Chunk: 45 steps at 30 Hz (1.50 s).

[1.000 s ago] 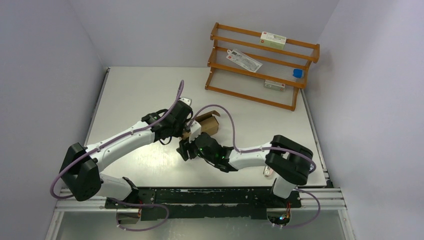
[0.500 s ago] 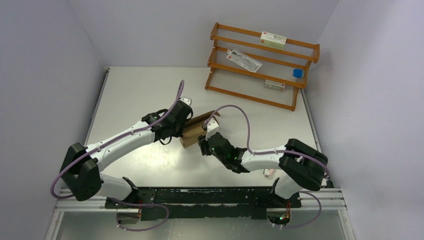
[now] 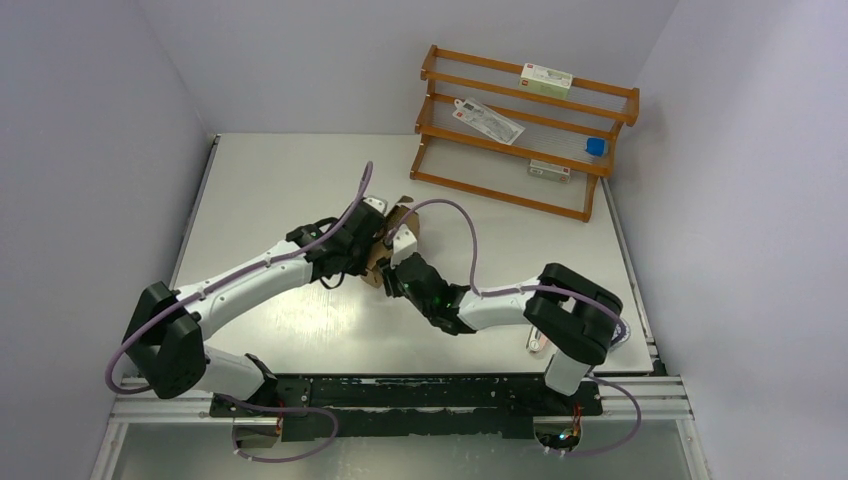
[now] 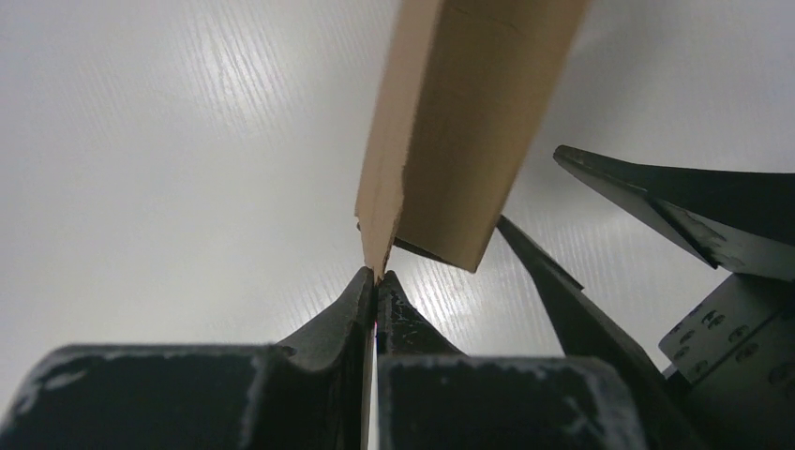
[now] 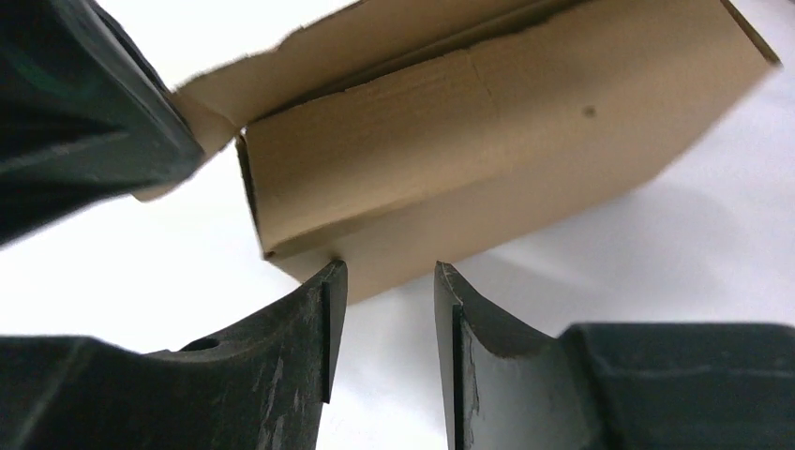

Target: Fold the paper box

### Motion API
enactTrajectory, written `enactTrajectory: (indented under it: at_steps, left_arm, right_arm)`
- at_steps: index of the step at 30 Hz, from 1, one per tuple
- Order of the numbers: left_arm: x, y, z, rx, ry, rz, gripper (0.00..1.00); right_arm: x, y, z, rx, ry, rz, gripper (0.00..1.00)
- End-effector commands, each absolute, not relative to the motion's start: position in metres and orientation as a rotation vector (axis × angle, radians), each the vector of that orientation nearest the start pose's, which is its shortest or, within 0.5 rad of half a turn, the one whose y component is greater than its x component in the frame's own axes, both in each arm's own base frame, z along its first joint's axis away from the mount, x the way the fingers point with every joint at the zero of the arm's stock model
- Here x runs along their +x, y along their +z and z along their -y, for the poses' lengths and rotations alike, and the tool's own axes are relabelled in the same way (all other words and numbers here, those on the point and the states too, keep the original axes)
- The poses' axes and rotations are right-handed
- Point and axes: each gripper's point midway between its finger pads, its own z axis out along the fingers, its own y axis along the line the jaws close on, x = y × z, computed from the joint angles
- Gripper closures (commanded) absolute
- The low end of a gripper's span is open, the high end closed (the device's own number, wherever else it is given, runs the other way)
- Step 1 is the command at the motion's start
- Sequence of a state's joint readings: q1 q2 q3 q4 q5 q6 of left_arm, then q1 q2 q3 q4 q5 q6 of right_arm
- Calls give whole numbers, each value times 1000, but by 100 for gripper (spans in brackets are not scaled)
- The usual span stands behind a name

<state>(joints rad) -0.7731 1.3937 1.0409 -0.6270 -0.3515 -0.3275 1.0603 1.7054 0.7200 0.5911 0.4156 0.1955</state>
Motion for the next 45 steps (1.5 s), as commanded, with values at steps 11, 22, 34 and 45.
enactTrajectory:
  at_steps: [11,22,34,45]
  left_arm:
    - [281,131,195,392,37,-2426,95]
    - [281,127,201,416,12,-2434,95]
    - [280,129,202,424,-6,-2431,95]
    - [278,132,204,432,-39,-2419,95]
  right_arm:
    - [285,124,-305,-612,304,-1906,36]
    - [336,175,-270,-827,252,-1863,38]
    - [395,159,-246,-1085,394,-1801,38]
    - [419,145,-275,-1186,483,-1687,48]
